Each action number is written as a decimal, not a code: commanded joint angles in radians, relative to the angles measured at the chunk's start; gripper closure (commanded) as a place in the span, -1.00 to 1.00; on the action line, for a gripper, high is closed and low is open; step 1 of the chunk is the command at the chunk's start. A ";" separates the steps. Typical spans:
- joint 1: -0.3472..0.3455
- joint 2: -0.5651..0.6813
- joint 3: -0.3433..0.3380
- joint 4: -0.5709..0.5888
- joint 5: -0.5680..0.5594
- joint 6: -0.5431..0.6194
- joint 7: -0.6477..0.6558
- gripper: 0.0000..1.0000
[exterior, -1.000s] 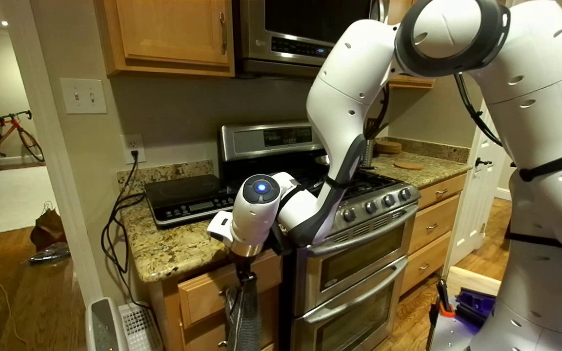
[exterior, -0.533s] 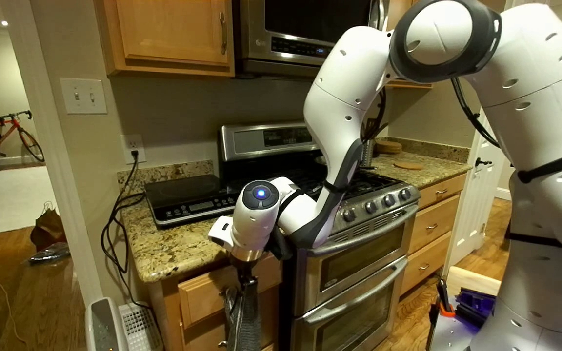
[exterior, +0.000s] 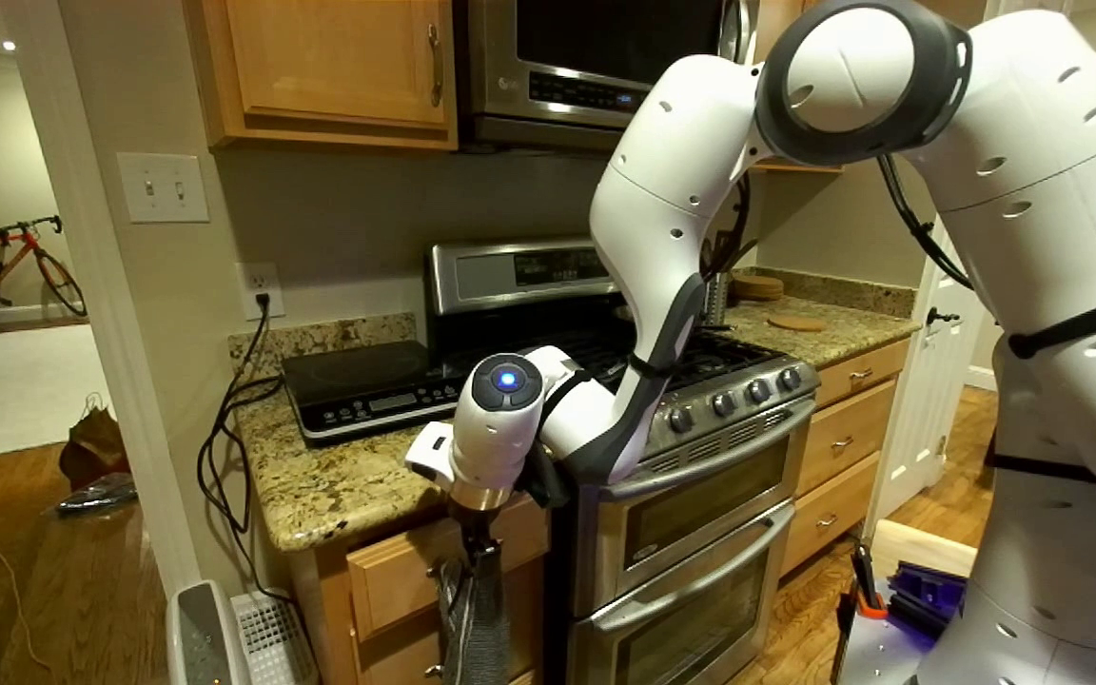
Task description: Open the left kitchen drawer fully
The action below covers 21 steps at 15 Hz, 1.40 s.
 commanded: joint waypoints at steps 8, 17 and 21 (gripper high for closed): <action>0.013 0.023 -0.002 0.001 -0.017 -0.001 0.024 -1.00; -0.004 -0.013 0.026 -0.062 0.005 0.033 -0.005 -1.00; -0.016 -0.042 0.046 -0.109 0.017 0.054 -0.017 -1.00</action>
